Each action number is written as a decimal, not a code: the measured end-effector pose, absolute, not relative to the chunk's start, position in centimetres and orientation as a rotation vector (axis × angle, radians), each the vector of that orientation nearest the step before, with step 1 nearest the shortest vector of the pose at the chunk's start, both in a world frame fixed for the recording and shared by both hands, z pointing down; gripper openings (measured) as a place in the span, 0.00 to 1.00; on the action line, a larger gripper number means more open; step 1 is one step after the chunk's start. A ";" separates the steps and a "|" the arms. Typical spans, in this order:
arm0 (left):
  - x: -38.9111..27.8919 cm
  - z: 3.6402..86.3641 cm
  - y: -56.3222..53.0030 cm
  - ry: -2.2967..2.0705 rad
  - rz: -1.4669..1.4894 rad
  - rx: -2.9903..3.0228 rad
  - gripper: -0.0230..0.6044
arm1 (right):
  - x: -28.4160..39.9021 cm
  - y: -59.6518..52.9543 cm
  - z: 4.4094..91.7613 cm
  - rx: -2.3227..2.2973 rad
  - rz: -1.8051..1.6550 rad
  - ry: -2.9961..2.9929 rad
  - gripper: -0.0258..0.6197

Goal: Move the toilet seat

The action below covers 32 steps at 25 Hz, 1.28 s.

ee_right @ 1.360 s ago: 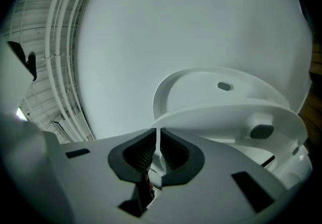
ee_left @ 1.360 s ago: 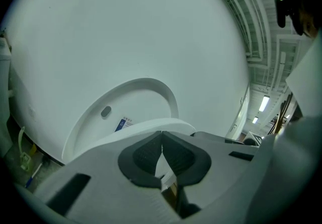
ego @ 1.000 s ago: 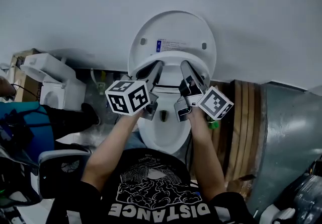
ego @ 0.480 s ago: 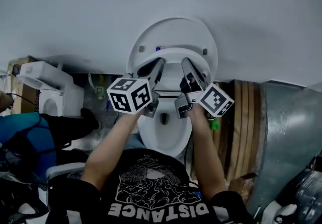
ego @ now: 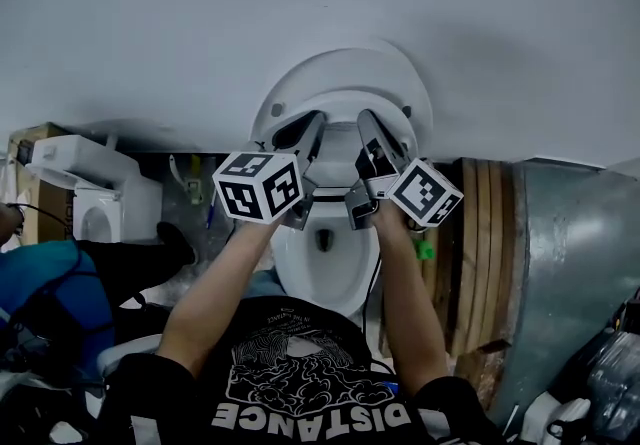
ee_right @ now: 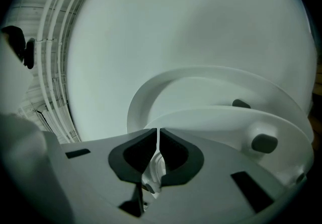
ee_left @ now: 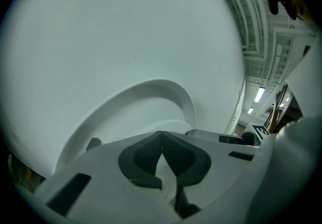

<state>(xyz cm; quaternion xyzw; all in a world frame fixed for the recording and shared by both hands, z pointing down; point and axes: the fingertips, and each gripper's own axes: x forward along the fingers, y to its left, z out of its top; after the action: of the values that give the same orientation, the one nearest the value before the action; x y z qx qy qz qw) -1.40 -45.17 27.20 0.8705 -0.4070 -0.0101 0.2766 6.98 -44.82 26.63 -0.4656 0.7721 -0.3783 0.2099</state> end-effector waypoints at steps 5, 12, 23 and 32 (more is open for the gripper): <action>-1.4 27.5 -46.6 -1.082 -0.013 2.348 0.06 | 6.6 -46.2 27.0 -1.314 -1.051 2.149 0.09; -1.4 27.9 -48.4 -1.060 0.001 2.355 0.06 | 6.4 -48.1 27.4 -1.346 -1.043 2.154 0.09; -1.0 28.1 -49.2 -1.039 0.007 2.367 0.06 | 6.4 -49.0 27.4 -1.360 -1.028 2.159 0.09; -0.8 27.7 -47.8 -1.078 0.023 2.378 0.06 | 5.9 -46.8 26.5 -1.424 -0.934 2.298 0.09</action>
<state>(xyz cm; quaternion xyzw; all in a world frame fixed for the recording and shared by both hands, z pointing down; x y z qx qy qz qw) -0.83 -47.80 27.66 0.8790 -0.3984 0.0085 0.2619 5.89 -46.76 26.54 -0.4929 0.7956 -0.3232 0.1400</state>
